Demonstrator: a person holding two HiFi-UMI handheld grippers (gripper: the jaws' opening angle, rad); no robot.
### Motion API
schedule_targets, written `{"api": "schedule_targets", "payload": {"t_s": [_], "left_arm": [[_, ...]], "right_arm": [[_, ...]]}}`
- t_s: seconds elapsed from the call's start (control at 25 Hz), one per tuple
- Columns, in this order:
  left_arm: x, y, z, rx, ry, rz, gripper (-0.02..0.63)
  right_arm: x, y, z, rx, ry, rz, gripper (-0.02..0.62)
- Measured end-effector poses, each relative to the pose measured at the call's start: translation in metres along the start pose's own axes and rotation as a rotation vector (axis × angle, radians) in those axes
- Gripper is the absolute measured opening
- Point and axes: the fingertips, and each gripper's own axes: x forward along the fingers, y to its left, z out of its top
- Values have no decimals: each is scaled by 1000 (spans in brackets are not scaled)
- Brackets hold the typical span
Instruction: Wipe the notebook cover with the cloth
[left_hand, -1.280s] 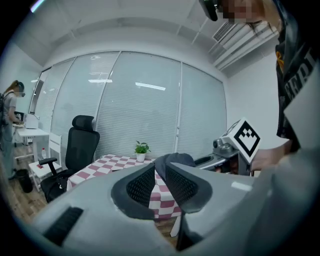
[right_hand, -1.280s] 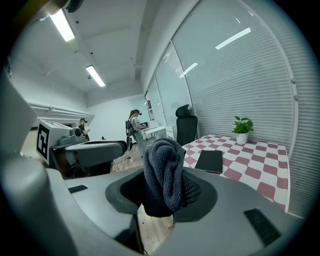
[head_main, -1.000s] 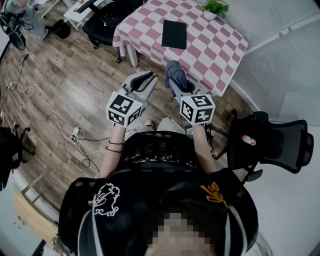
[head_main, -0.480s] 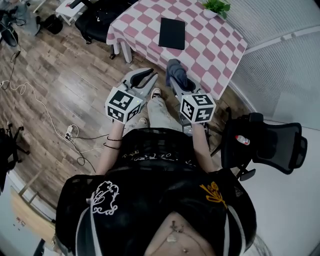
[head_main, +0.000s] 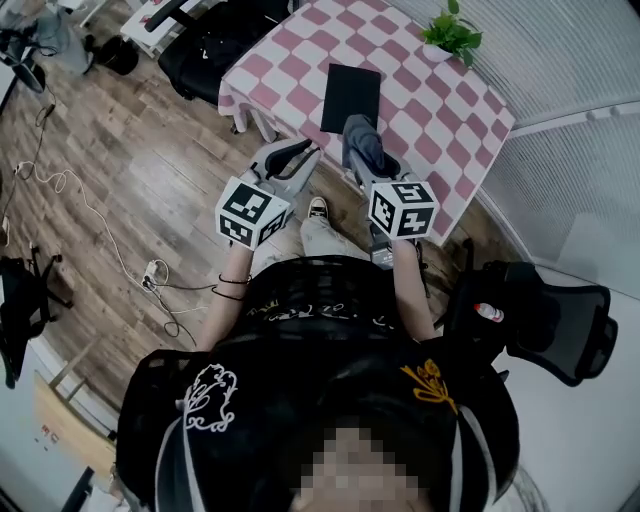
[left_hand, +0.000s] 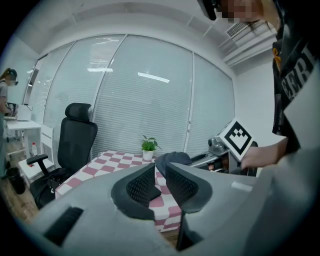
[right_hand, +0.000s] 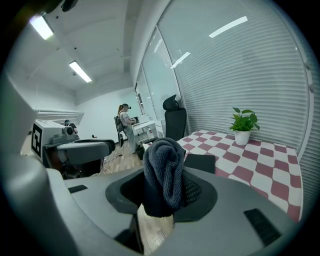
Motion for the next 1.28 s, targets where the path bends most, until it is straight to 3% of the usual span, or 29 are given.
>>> {"api": "schedule_targets", "payload": {"t_s": [0.36, 0.68, 0.96, 1.28], "left_arm": [[84, 40, 15, 7, 56, 13, 75], [115, 47, 4, -12, 118, 6, 75], [122, 60, -4, -22, 146, 9, 75], [127, 83, -8, 4, 180, -41, 75]], "right_arm": [[45, -74, 19, 32, 41, 12, 132], [62, -105, 12, 42, 92, 17, 132], [83, -124, 14, -72, 153, 6, 132], [131, -129, 24, -232, 234, -18, 132]]}}
